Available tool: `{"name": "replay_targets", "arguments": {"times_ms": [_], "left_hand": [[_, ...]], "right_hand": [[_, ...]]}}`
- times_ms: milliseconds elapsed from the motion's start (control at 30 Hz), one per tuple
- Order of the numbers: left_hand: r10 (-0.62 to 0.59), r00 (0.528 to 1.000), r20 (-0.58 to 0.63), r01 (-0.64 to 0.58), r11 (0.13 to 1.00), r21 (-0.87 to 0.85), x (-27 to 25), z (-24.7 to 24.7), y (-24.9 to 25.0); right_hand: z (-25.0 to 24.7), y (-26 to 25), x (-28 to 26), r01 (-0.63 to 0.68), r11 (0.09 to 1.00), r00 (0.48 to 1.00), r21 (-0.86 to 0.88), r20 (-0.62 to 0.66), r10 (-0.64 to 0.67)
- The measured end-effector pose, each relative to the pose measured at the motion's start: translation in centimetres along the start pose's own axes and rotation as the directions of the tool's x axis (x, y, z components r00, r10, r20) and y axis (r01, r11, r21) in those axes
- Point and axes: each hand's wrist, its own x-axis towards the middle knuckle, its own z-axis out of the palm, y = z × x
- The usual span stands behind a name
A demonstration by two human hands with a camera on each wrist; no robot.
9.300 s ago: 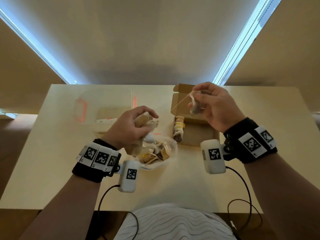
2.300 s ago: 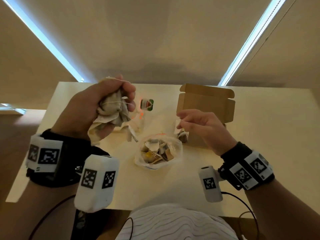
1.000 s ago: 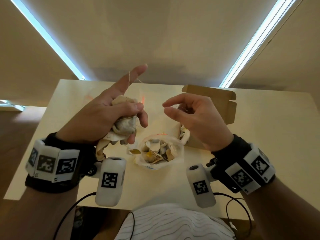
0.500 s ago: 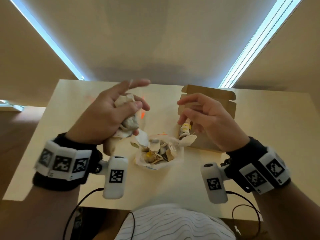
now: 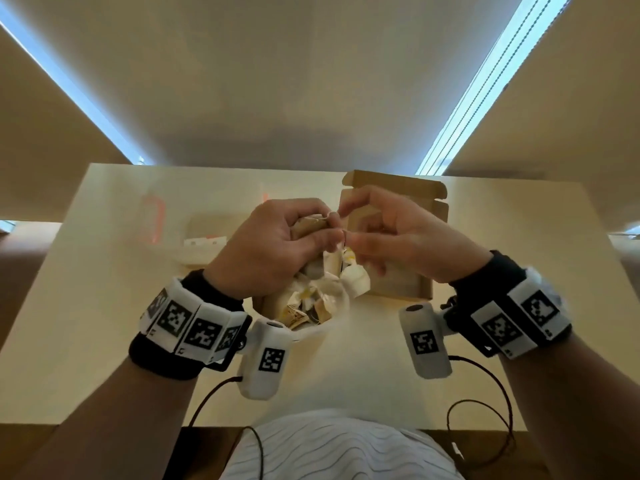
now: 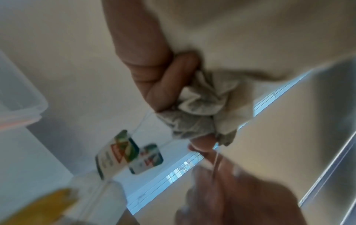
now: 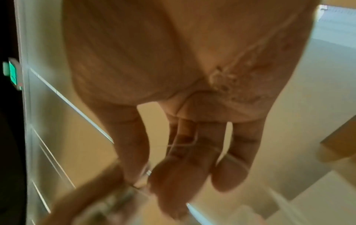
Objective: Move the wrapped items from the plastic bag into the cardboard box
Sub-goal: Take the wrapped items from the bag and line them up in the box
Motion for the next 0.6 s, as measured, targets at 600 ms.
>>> {"name": "replay_targets", "arguments": {"times_ms": [600], "left_hand": [[-0.285, 0.929, -0.238, 0.258, 0.956, -0.138, 0.5, -2.4, -2.8]], "right_hand": [[2.4, 5.4, -2.1, -0.006, 0.973, 0.996, 0.233, -0.090, 0.027]]}}
